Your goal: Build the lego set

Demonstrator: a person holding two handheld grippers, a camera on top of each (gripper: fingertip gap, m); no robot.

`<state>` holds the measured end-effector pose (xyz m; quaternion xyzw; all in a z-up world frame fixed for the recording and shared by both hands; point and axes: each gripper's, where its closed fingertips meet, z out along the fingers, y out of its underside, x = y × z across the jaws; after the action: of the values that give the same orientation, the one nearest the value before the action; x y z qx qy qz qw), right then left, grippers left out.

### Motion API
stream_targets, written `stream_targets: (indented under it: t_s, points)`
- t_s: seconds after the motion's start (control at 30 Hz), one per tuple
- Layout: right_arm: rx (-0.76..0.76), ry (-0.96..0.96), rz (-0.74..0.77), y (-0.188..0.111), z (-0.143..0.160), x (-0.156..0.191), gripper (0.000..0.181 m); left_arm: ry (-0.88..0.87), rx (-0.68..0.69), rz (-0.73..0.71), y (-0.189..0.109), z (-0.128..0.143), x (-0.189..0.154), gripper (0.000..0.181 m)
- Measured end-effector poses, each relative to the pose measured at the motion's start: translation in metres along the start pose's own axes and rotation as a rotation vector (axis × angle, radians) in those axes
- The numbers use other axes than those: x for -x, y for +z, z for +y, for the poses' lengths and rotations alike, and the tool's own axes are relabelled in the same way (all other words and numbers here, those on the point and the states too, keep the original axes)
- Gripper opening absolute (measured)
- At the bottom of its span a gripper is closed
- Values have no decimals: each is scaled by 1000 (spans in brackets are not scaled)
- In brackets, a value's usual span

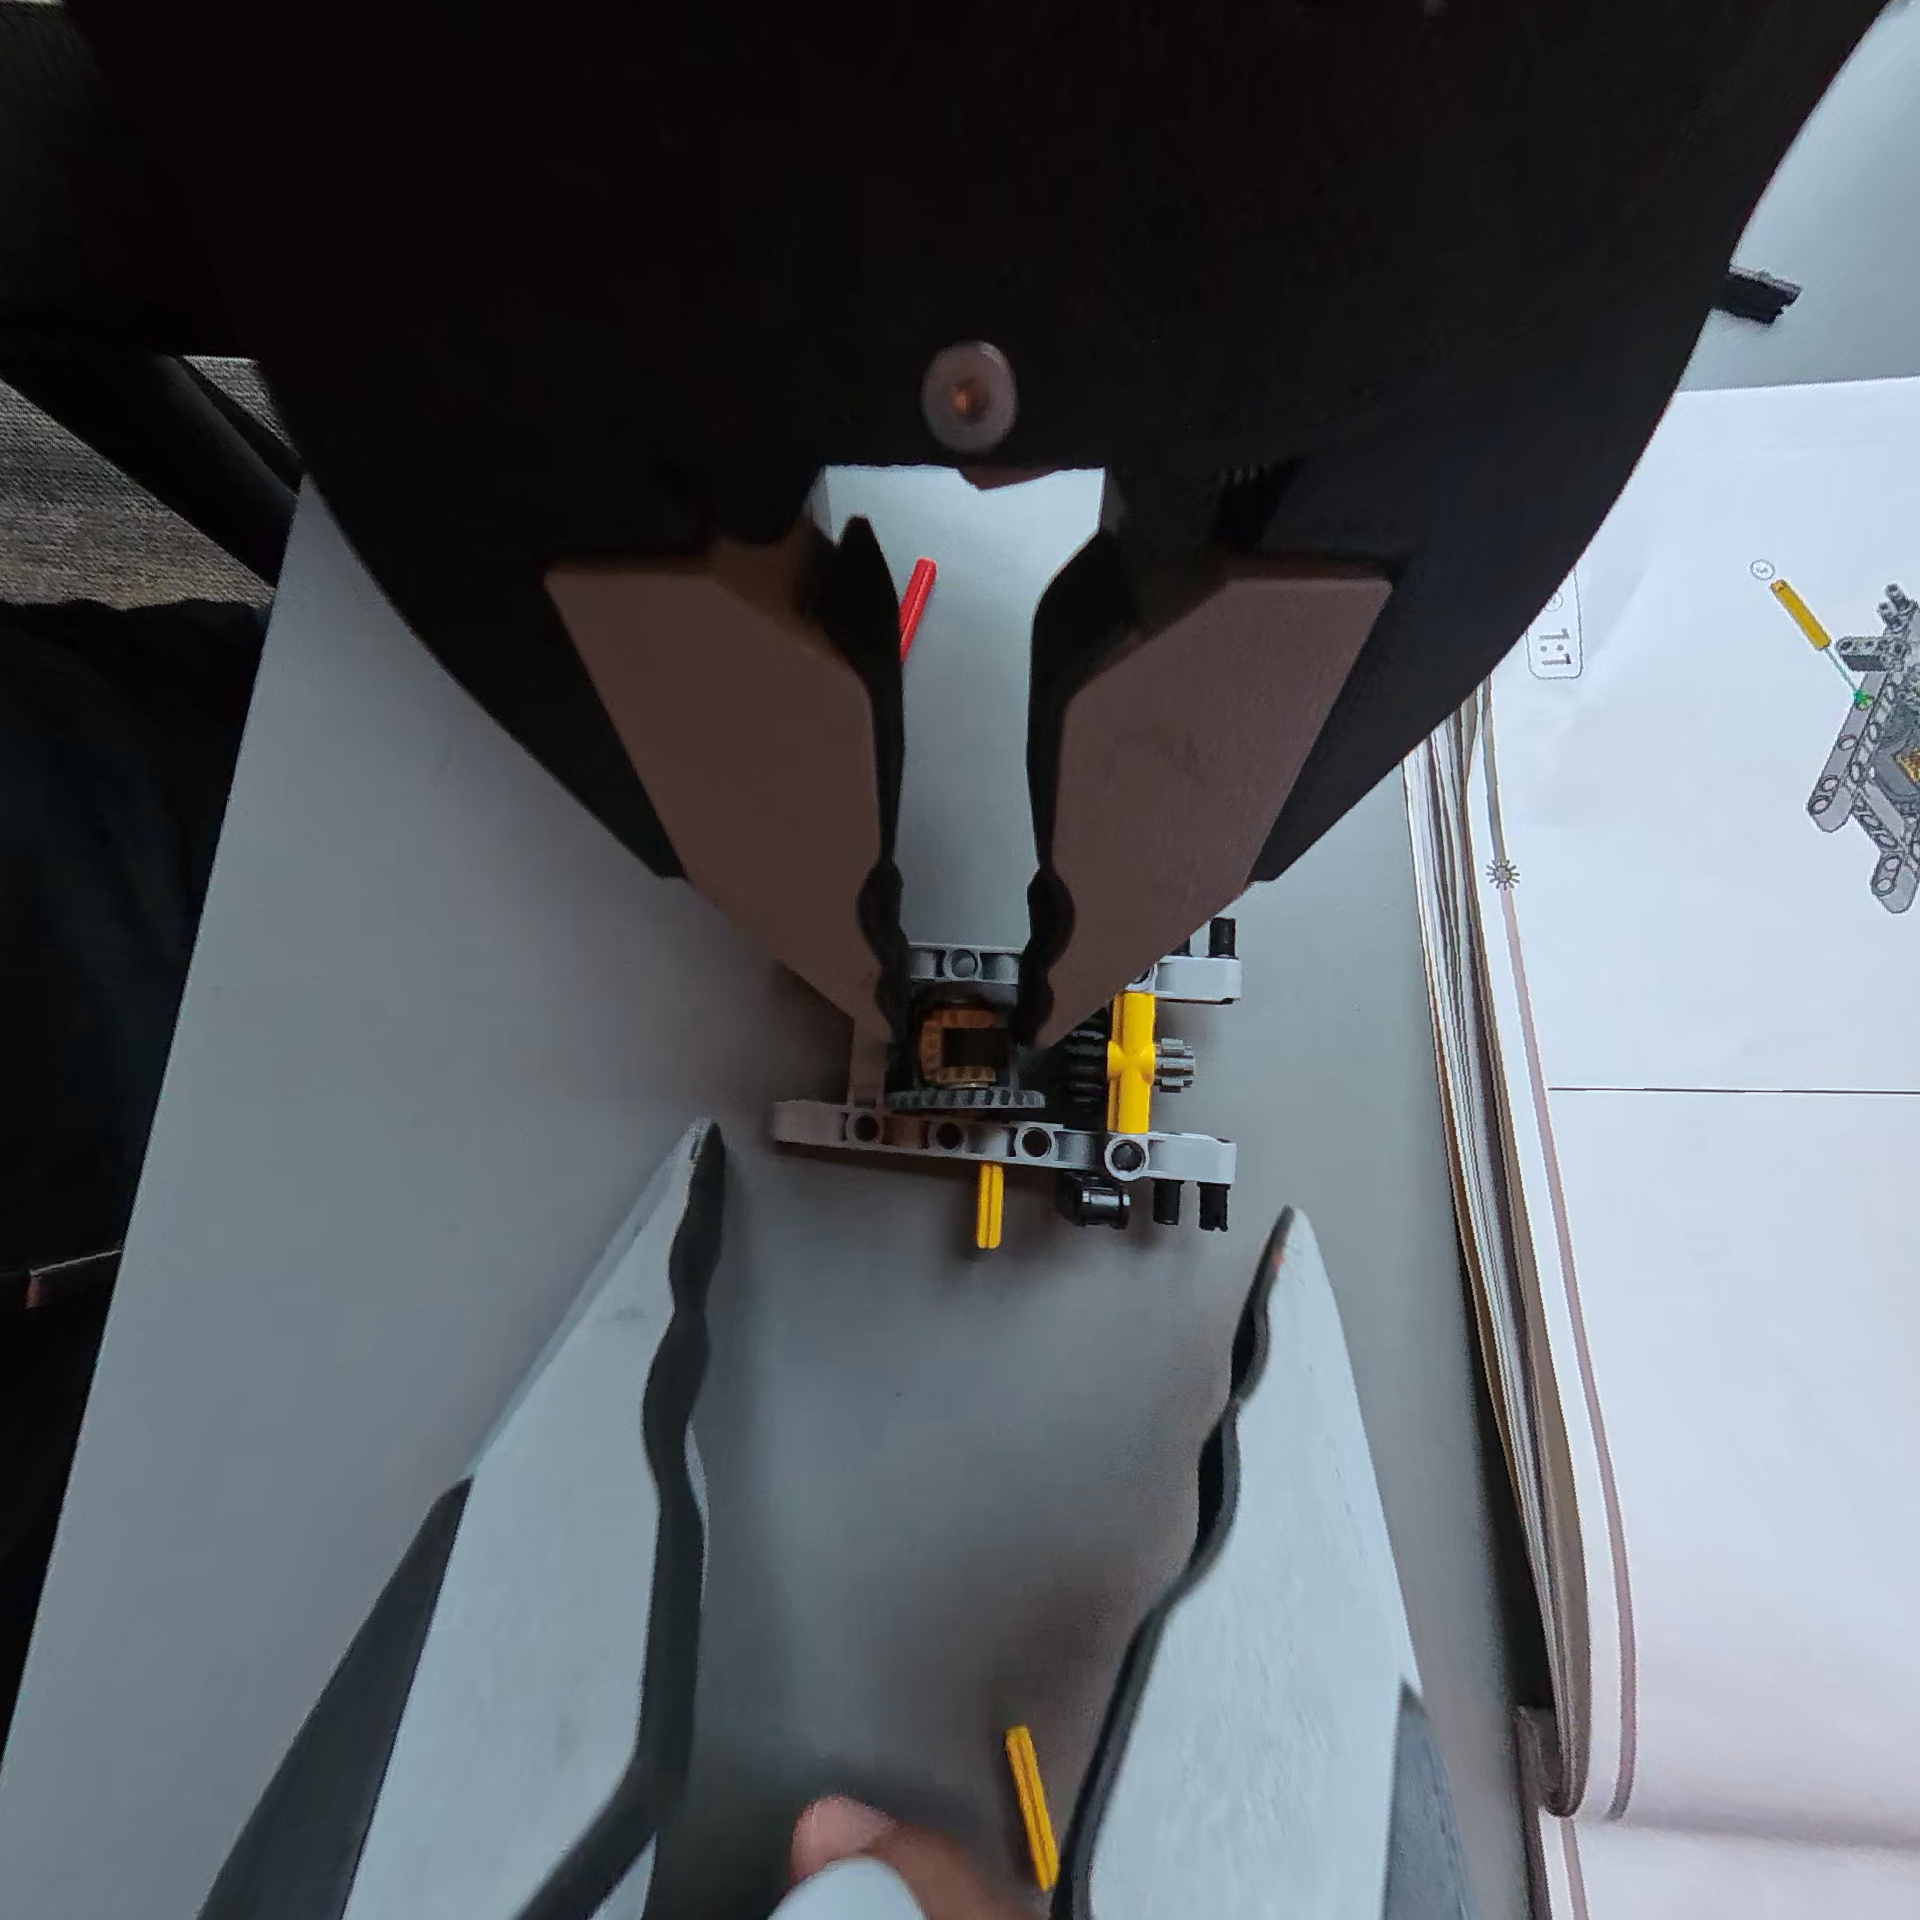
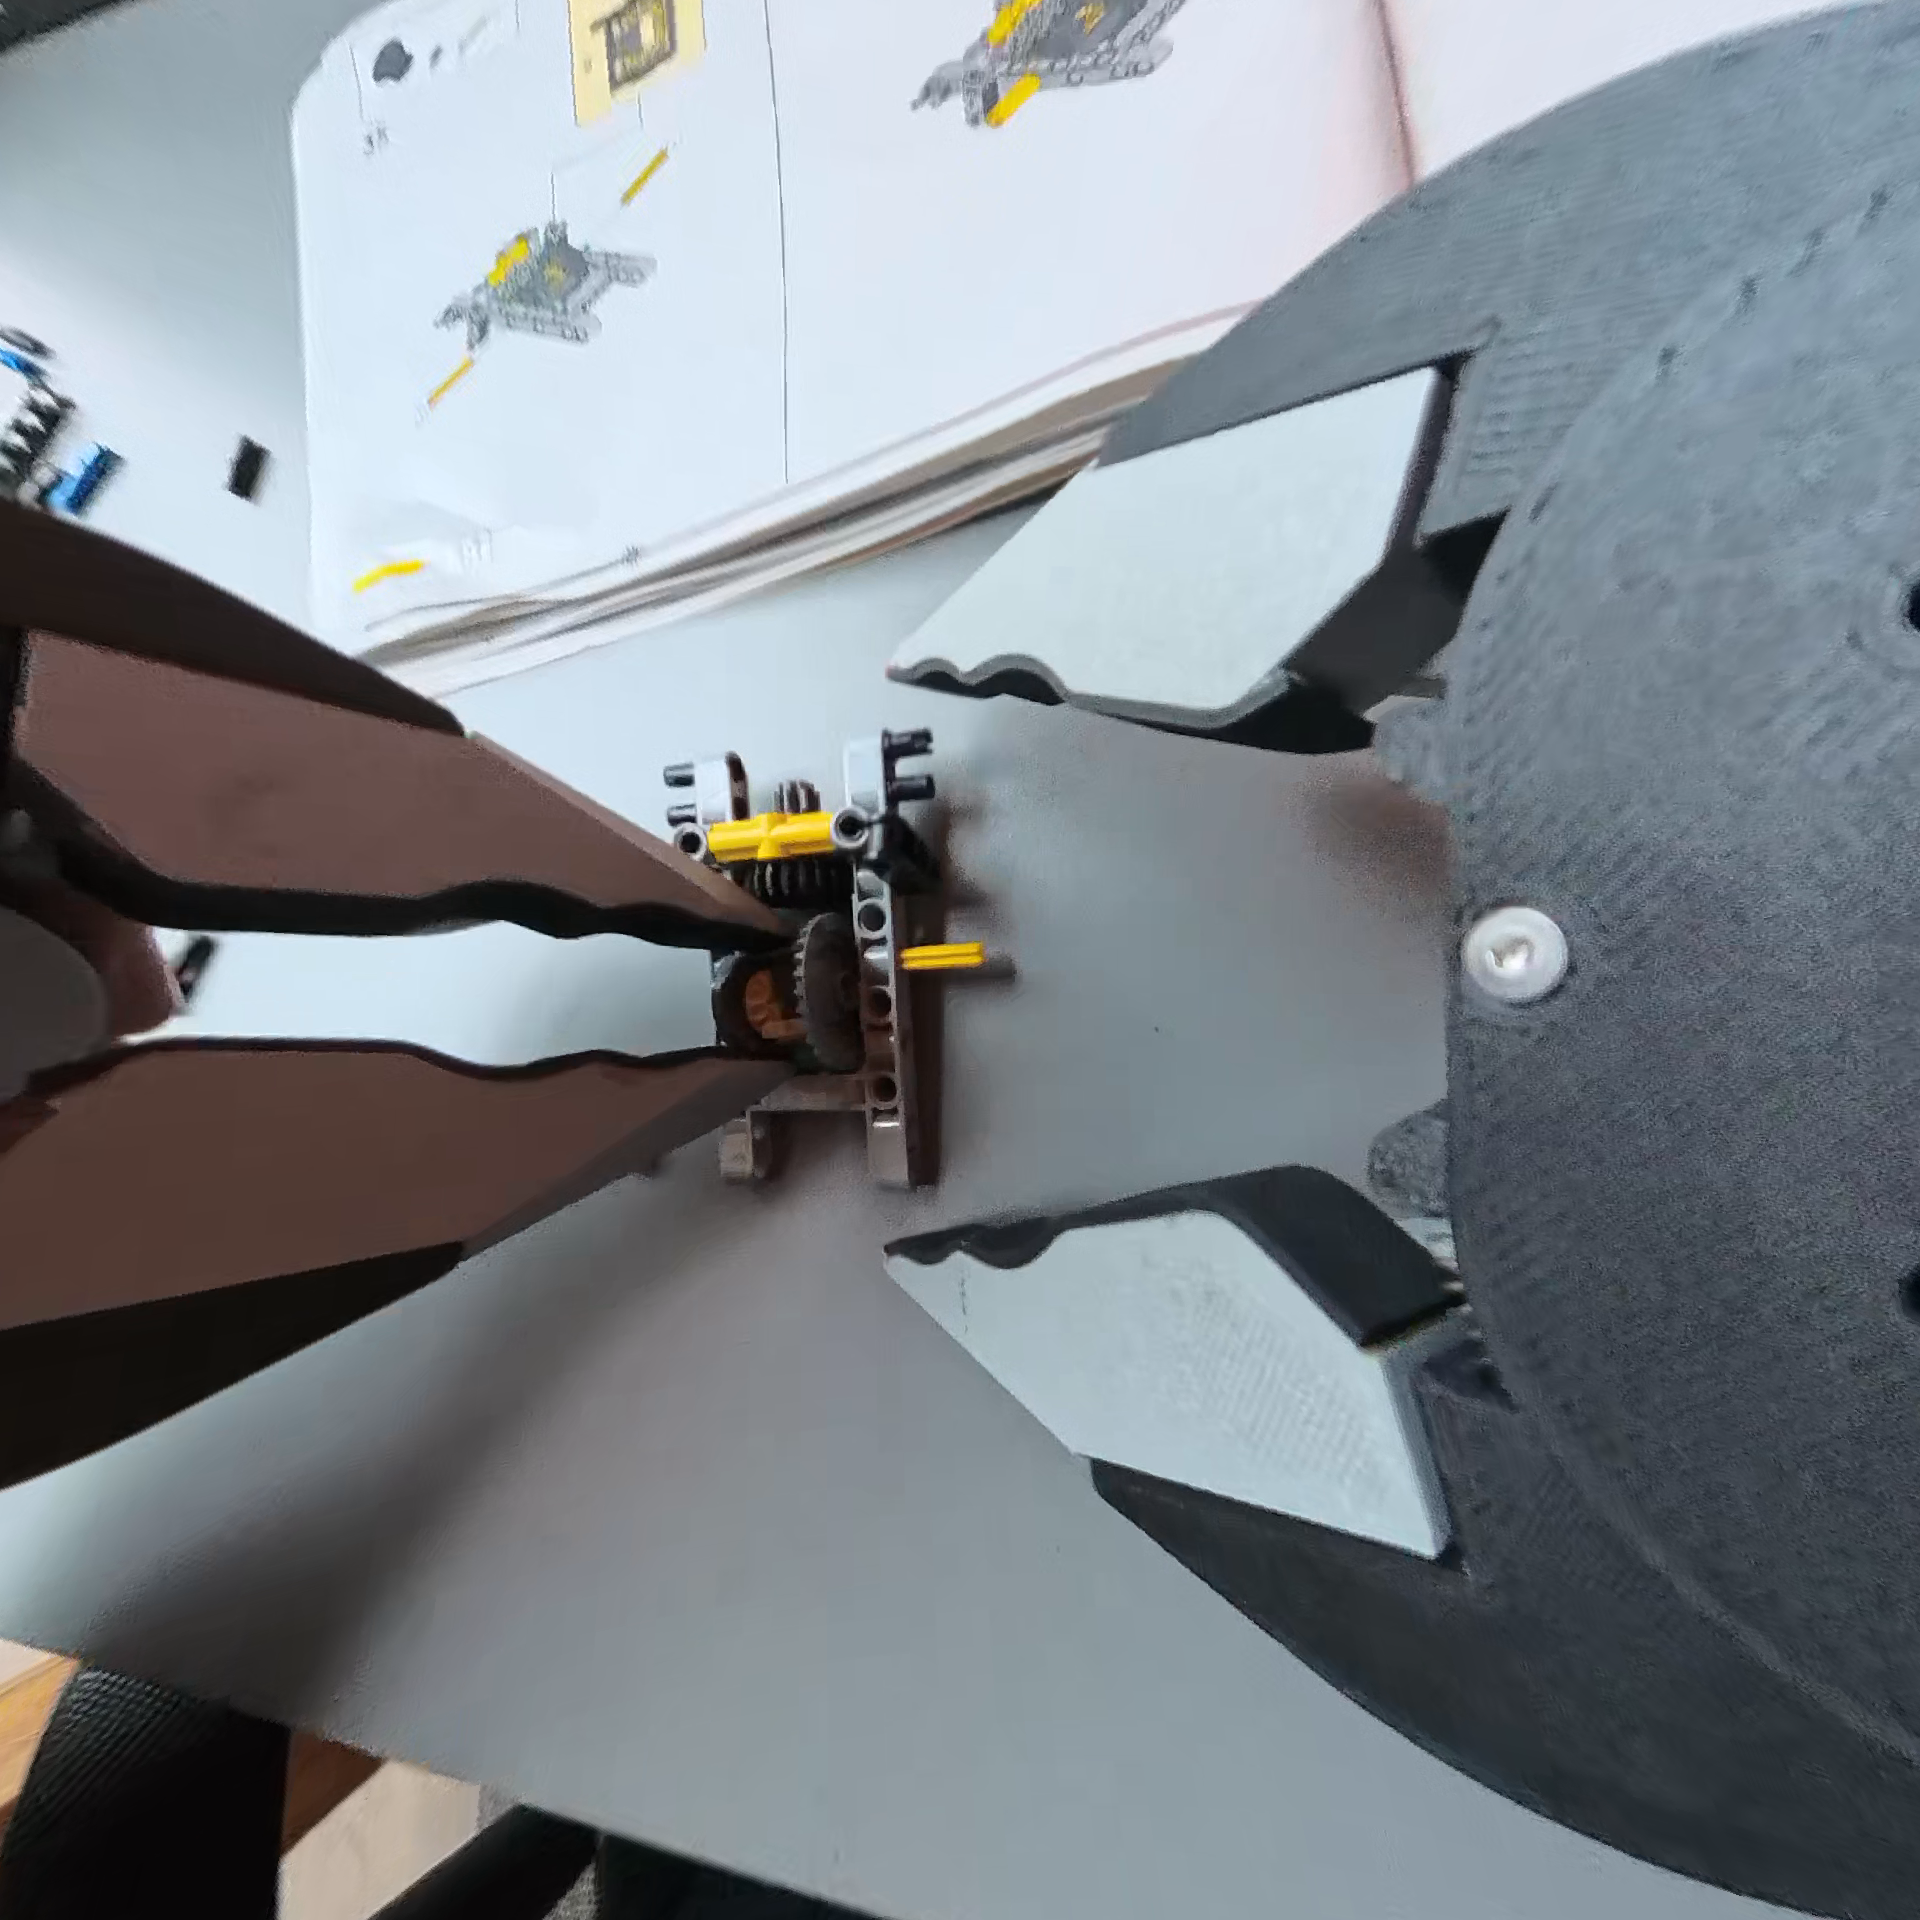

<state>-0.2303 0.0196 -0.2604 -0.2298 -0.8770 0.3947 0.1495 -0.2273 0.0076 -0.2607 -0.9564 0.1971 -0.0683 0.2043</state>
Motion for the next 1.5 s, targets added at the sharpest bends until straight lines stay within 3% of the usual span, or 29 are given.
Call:
stream_targets:
  t_s: [0.17, 0.33, 0.77, 0.93, 1.17, 1.27, 1.4, 1.5]
  points:
    - [29, -53, -12, 6, 1, 1, 102, -2, -4, 2, 0, 0, 0, 17]
    - [30, -57, -44, 9, -1, 2, 89, -6, 2, 20, 0, 0, -2, 17]
    - [30, -64, -38, 5, 3, 5, 89, -96, 59, 52, 2, -4, -6, 17]
    - [17, -92, -12, 0, 4, 3, 88, -51, 50, 3, 3, -7, -5, 17]
    - [-112, -91, 11, -18, -17, 0, 73, -19, 52, -27, 4, -7, -6, 18]
    - [-150, -179, 39, -24, -24, 4, 37, -19, 45, -15, 4, -7, -7, 17]
    - [-93, -228, 46, -16, -17, 9, 42, -28, 26, 3, 4, -8, -7, 17]
    - [-56, -269, 57, -8, -12, 9, 31, -28, 18, -2, 4, -8, -7, 17]
